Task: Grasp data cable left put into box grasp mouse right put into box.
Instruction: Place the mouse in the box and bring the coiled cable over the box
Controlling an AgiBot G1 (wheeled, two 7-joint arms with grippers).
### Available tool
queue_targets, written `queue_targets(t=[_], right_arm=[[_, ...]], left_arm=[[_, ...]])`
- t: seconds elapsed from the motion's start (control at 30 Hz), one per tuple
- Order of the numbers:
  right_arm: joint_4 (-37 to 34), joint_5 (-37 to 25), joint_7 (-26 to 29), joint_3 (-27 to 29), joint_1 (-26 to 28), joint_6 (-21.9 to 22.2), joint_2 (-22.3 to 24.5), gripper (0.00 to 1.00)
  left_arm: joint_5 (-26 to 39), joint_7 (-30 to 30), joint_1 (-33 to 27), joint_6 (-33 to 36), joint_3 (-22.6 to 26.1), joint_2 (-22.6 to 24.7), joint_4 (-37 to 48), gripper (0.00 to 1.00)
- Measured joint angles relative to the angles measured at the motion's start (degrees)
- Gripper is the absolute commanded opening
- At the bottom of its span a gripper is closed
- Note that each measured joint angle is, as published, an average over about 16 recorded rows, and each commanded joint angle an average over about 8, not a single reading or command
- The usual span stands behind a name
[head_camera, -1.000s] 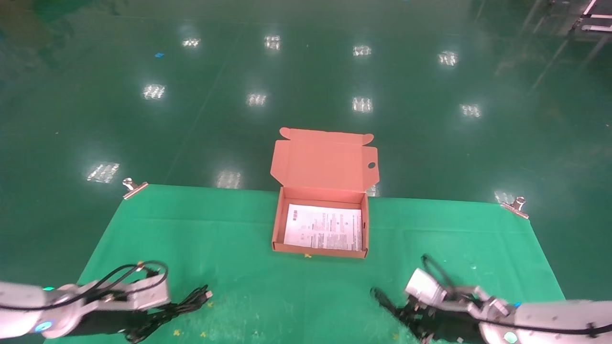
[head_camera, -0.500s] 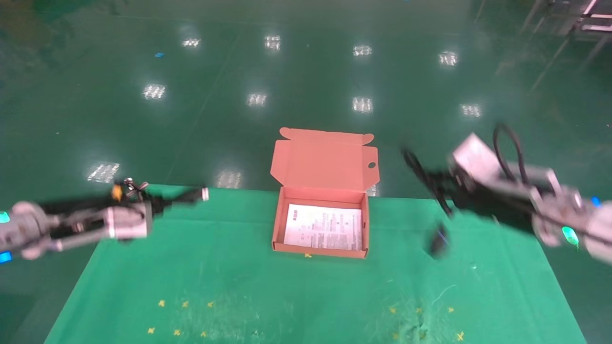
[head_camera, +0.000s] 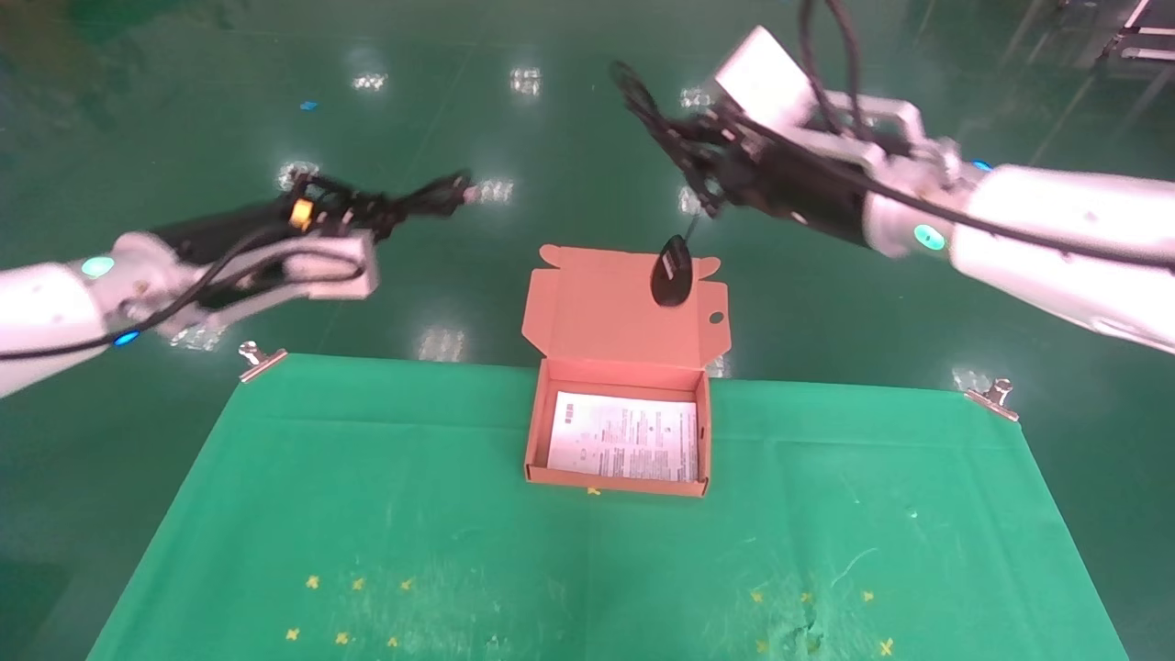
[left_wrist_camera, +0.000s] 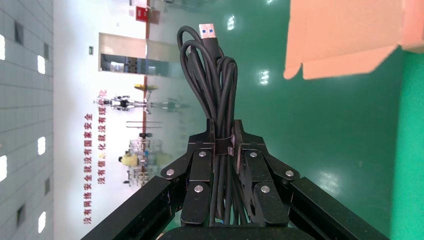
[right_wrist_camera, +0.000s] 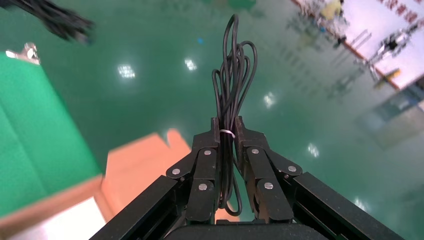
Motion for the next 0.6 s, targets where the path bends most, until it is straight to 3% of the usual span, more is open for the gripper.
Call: queue_targets(t=[0.33,0.6], right_arm=[[-10.68,7.25,-11.82,0.77,4.4,-0.07,-6.75,0.0],[-15.69,11.06,-17.23,1.51,5.49,-1.06,-9.14,0.0]], left_arm=[[2.62,0.05,-2.1,-3.66,0.86,4.66,1.6,0.0],[4.46,-1.45,-2.0,-4.97,1.53,6.07,1.46,0.0]])
